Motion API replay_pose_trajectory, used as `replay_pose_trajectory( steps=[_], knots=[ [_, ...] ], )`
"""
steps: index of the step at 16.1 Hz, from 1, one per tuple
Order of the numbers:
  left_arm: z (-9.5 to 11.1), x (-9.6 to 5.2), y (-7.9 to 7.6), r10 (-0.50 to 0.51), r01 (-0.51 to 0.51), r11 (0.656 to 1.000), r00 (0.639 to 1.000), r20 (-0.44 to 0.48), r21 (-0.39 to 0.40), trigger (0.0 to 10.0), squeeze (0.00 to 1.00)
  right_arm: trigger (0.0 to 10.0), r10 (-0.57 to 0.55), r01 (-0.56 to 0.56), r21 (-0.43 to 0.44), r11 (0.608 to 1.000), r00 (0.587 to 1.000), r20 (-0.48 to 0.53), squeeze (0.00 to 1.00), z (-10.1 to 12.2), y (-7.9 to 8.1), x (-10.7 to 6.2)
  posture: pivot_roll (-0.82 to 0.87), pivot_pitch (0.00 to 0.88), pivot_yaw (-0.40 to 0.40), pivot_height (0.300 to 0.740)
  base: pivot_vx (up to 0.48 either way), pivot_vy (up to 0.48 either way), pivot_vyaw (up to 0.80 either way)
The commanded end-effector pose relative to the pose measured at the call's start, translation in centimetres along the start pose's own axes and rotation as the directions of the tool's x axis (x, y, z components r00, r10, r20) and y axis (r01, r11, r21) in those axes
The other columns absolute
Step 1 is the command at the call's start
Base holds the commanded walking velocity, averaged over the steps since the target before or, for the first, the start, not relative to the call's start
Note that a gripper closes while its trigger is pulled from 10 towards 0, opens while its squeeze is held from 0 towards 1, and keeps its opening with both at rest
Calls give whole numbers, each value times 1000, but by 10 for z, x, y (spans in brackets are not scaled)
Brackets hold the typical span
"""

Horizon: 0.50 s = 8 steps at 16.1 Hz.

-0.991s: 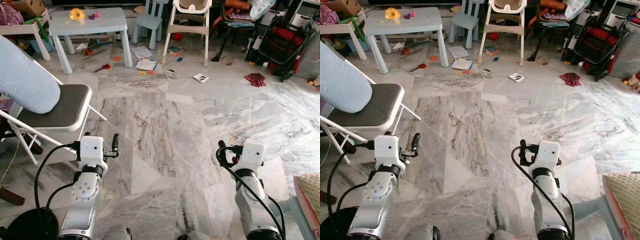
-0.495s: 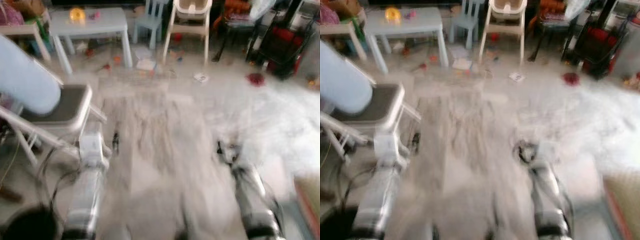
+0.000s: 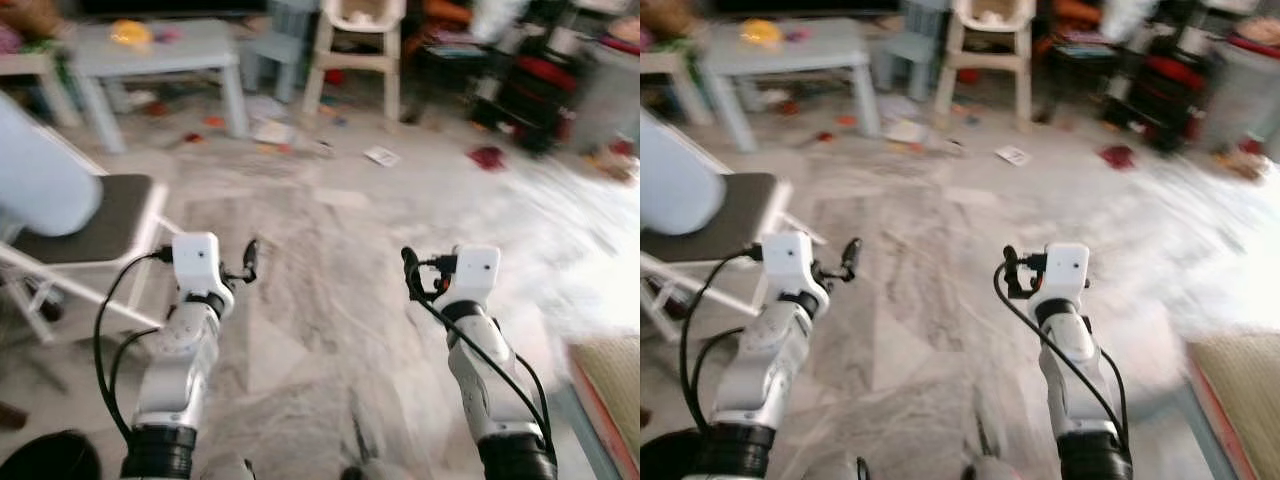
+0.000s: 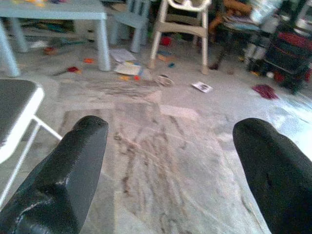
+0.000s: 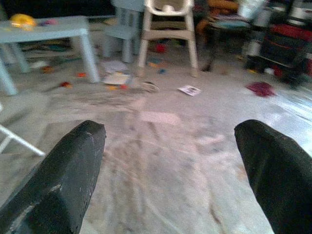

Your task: Move the pillow to the sofa

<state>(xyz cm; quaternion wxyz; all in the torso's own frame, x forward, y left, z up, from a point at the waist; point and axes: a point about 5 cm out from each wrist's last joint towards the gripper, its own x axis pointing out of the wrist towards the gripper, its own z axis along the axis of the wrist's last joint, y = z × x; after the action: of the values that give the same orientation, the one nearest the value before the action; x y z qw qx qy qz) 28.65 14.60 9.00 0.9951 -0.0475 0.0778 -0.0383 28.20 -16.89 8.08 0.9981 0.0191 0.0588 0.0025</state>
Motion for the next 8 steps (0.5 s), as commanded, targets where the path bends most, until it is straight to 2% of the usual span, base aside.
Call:
replay_pose_trajectory(
  steps=[1, 5, 8],
  knots=[
    [4, 1, 0, -12, 12, 1000, 1000, 0, -16, 10000, 0, 10000, -11, 12, -5, 1000, 1000, 15, 0, 6, -2, 1, 29, 0, -46, 740, 0, 0, -775],
    [8, 4, 0, -1, 1, 998, 1000, 8, -66, 10000, 0, 10000, -31, 31, -45, 998, 1000, -3, 0, 6, -6, 1, 26, 0, -56, 740, 0, 0, -775],
    [10, 5, -15, -34, 36, 994, 999, 17, -99, 10000, 0, 10000, -41, 41, -53, 998, 999, -6, 0, 6, -6, 1, 11, 0, -48, 740, 0, 0, -783]
  ],
)
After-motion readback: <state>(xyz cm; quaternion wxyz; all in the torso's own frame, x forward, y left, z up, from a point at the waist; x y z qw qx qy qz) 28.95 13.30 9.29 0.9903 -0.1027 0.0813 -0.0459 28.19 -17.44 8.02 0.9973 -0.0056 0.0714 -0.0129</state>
